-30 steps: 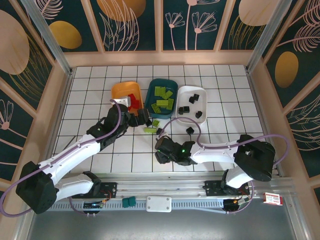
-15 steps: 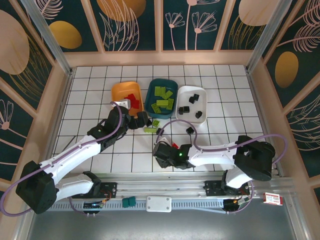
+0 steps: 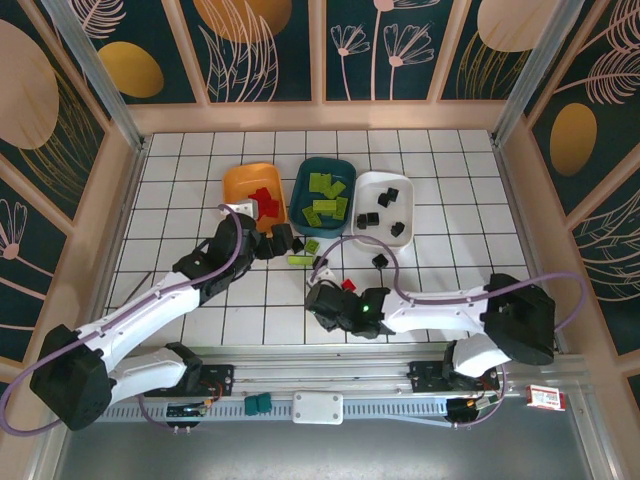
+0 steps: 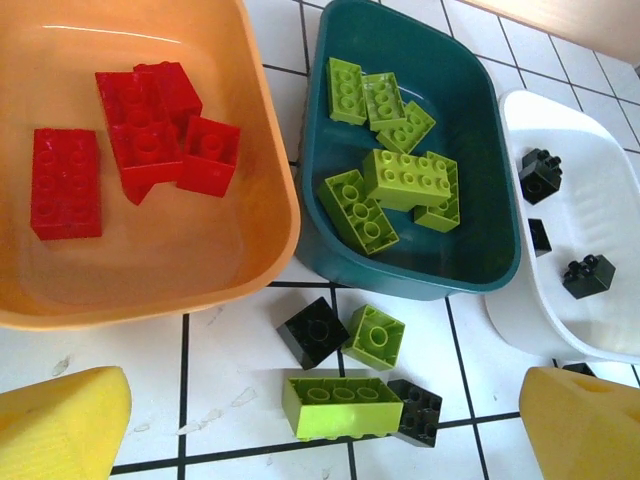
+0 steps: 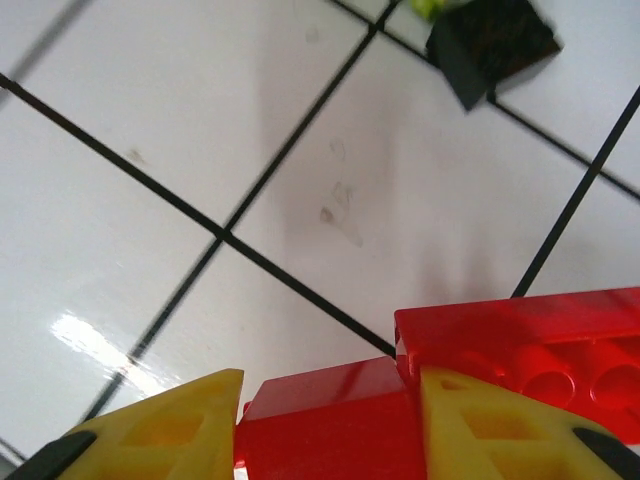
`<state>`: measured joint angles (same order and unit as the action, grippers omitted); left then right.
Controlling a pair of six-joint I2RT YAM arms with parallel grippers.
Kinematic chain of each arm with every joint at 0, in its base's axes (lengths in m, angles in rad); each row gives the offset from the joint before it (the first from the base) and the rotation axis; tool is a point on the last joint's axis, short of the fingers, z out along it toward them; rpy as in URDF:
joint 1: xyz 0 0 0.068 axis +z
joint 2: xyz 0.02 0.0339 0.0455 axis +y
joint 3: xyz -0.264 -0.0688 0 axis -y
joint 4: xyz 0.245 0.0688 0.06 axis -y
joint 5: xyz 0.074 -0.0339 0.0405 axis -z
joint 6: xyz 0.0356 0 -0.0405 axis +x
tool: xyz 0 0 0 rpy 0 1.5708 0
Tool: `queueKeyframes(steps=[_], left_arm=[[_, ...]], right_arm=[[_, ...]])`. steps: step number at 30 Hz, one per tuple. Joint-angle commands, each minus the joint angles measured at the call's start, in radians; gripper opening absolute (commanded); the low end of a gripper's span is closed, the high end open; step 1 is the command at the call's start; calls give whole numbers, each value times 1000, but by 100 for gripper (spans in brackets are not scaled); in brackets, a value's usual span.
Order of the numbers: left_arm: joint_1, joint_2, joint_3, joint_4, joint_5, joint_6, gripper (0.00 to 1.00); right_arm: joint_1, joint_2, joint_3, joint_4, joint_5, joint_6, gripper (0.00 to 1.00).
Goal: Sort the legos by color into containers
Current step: Pick up the lego from the bottom-center of the table, then place the lego at the bottom-center of the table, then pick up the lego from the bottom-center of the table.
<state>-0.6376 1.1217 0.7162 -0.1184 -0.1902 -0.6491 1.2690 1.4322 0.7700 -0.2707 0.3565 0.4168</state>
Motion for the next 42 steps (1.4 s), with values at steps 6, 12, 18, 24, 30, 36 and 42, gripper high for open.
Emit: queueKeyframes(steps=[6, 12, 18, 24, 30, 36, 42], left_arm=[[-4, -49, -46, -36, -26, -17, 99], [-4, -63, -64, -42, -32, -22, 99], [-5, -63, -73, -38, -29, -25, 99], [-4, -67, -80, -35, -28, -24, 99], [-4, -57, -80, -29, -33, -19, 99], [-5, -64, -77, -36, -46, -14, 99], [-4, -82, -78, -51, -47, -12, 99]], right_arm=[[-195, -85, -21, 161, -236, -11, 27], [-226, -12, -38, 181, -246, 3, 30], [-232, 51, -36, 190, -255, 22, 56], [-223, -9, -36, 182, -226, 22, 74], [-178, 33, -4, 117, -194, 1, 72], [-113, 128, 59, 122, -156, -25, 74], [-110, 185, 112, 125, -103, -32, 74]])
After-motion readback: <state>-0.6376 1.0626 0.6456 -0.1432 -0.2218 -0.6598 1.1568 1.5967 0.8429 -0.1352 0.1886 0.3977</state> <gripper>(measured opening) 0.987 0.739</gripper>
